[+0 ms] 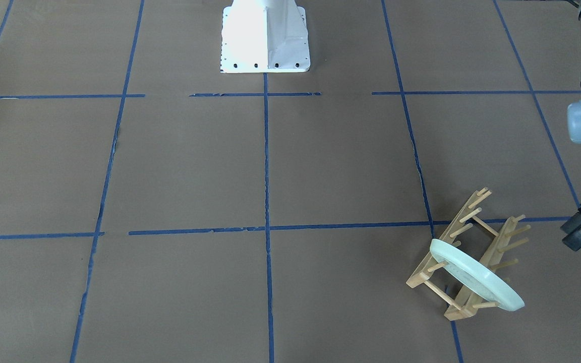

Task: Place plate on table
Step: 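Move the left gripper toward the top rim of the pale green plate in the rack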

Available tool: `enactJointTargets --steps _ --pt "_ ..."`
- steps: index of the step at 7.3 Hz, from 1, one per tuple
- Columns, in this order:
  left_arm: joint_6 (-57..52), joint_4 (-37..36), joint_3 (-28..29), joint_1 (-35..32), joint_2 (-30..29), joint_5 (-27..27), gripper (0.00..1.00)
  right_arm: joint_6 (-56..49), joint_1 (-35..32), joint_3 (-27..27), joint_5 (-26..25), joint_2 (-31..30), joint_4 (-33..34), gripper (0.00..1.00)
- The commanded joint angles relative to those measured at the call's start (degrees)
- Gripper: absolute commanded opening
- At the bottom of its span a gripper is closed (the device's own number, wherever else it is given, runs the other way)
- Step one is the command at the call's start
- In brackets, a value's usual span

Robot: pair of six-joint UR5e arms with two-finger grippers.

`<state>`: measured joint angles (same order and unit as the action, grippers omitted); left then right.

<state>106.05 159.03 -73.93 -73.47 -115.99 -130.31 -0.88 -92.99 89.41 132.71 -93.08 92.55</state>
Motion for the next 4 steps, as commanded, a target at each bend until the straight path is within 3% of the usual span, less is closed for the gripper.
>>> enactJointTargets --steps 1,4 --pt "12.8 8.7 3.5 3.7 -2.1 6.7 1.00 0.0 0.0 0.1 0.0 0.0 0.0 1.00" --pt "15.7 11.7 7.7 6.5 -4.6 10.6 1.00 0.0 0.0 0.1 0.0 0.0 0.0 1.00"
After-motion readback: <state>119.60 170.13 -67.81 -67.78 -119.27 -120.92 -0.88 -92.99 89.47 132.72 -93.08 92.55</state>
